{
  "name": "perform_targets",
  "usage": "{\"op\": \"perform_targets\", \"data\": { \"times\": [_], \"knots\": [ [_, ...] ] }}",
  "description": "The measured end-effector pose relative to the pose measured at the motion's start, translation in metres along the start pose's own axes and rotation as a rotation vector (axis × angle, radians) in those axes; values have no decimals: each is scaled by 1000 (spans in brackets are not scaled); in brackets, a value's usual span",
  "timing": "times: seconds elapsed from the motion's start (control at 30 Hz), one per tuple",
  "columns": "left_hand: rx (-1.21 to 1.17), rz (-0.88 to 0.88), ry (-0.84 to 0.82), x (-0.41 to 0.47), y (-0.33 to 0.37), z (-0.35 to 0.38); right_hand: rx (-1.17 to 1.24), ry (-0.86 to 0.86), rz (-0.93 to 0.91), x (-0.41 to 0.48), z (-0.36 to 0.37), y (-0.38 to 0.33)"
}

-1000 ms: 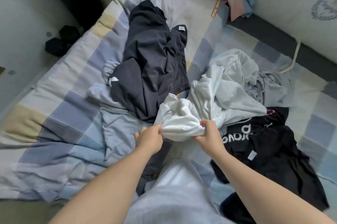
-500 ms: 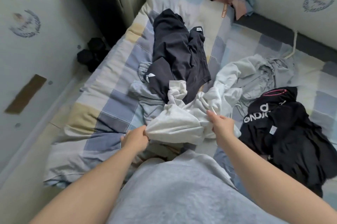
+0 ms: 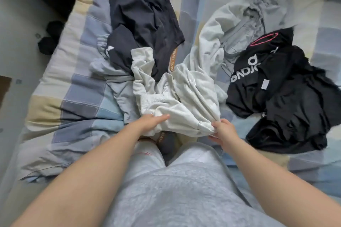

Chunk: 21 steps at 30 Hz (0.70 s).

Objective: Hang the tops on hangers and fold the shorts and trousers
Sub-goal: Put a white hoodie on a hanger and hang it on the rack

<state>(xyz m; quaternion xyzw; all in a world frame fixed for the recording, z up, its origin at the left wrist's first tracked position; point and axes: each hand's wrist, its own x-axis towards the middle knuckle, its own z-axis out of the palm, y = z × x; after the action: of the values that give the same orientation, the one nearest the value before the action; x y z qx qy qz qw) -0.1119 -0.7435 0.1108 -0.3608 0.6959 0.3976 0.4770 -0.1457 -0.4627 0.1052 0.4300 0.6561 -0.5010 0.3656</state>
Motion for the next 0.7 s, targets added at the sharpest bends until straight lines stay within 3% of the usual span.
{"op": "perform_targets", "data": {
  "times": [0.07,0.13,0.23,0.37,0.47,0.57,0.7],
  "knots": [
    [-29,-79,154,9,12,27,-49,-3,24,6,-18,22],
    [57,-116,450,16,23,52,-64,-9,54,11,-34,42],
    [300,14,705,24,34,83,-20,10,94,20,-58,65],
    [568,152,722,38,46,107,-19,86,124,39,-82,84],
    [702,252,723,51,56,111,-189,167,57,52,-87,88],
    [756,338,775,69,72,103,-439,243,-222,56,-82,74],
    [627,288,693,101,102,82,-603,147,-673,63,-51,30]
  ]
}}
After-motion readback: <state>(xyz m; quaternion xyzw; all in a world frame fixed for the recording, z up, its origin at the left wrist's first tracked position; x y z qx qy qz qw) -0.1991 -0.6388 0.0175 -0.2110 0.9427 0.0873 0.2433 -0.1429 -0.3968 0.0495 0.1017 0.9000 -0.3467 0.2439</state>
